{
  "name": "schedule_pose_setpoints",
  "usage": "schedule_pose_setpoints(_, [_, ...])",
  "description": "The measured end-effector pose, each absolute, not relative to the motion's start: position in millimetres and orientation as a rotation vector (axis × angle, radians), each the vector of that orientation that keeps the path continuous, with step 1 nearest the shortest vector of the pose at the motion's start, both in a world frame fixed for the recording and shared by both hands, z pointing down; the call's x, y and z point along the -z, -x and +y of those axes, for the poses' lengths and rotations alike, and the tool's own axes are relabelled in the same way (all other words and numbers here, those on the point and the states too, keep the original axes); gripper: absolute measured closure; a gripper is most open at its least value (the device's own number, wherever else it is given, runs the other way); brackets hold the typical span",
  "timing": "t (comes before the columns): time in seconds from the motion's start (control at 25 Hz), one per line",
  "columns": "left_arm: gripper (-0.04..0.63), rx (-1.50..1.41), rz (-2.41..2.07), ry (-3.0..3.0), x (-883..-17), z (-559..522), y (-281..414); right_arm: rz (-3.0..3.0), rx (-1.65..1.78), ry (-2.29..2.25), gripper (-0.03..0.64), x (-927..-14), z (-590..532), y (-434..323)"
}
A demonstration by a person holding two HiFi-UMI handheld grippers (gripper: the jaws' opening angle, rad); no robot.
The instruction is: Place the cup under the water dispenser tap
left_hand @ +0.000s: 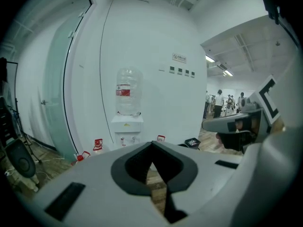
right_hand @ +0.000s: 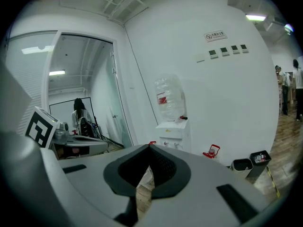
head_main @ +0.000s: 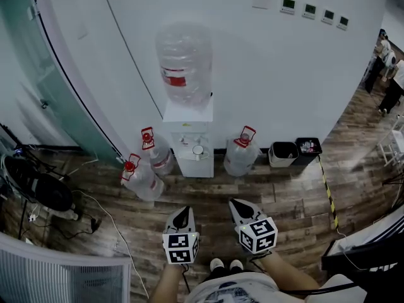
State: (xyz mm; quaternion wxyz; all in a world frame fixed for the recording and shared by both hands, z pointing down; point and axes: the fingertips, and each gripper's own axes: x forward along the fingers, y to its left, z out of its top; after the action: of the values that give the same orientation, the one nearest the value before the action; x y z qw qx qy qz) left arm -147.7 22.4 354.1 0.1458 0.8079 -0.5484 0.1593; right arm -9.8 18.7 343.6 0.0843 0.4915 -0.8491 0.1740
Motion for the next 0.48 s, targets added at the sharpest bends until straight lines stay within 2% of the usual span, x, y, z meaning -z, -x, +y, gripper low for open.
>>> schedule_pose_setpoints(0.48, [0.546,-0.463,-1.609,-2.333,-341,57,115,-2.595,-0.487,-1.472,0.597,-318,43,-17])
